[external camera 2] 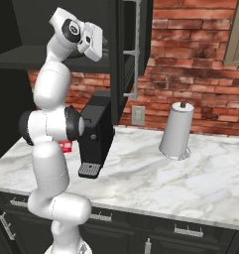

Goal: Pick the pan from the cabinet and place it on the stove. Then turn on the stove burner for the pan.

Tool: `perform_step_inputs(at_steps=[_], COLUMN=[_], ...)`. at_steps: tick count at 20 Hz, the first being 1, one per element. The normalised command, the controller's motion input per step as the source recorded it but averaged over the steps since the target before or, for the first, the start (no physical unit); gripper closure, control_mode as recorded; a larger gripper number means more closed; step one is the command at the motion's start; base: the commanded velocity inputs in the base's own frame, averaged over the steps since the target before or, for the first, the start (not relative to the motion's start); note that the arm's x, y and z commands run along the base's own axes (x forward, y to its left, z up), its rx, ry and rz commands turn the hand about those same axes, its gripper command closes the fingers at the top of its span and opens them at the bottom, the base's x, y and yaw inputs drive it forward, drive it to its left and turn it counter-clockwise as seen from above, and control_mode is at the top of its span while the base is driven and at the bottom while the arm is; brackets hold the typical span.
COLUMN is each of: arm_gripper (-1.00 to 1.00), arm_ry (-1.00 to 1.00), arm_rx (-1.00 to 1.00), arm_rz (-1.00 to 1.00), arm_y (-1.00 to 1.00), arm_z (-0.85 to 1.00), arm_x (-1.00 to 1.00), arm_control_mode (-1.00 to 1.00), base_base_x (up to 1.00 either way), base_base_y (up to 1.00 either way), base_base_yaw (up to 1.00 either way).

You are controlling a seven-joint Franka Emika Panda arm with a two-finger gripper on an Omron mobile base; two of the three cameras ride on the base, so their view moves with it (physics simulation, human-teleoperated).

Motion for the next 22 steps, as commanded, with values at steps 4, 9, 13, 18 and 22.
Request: perform_step_inputs(at_steps=[4,9,13,18,22], arm_gripper=[-1.0,1.0,1.0,1.0,1.0], arm_ry=[0.01,0.07,0.02,-0.1,-0.22], arm_rx=[0.0,0.0,0.0,0.0,-0.01], arm_rz=[0.02,0.01,0.03,0.05,0.08], arm_y=[0.14,0.13,0.02,0.11,0.3], arm_z=[-0.37,-0.49,-0.36,-0.17,-0.02], arm_x=[0.35,0.2,0.09,-0.05,-0.38], arm_control_mode=[-1.0,-1.0,-1.0,-1.0,-1.0], base_base_x=[0.0,0.0,0.0,0.0,0.0], base_base_y=[0.0,0.0,0.0,0.0,0.0], base_base_yaw=[0.0,0.0,0.0,0.0,0.0])
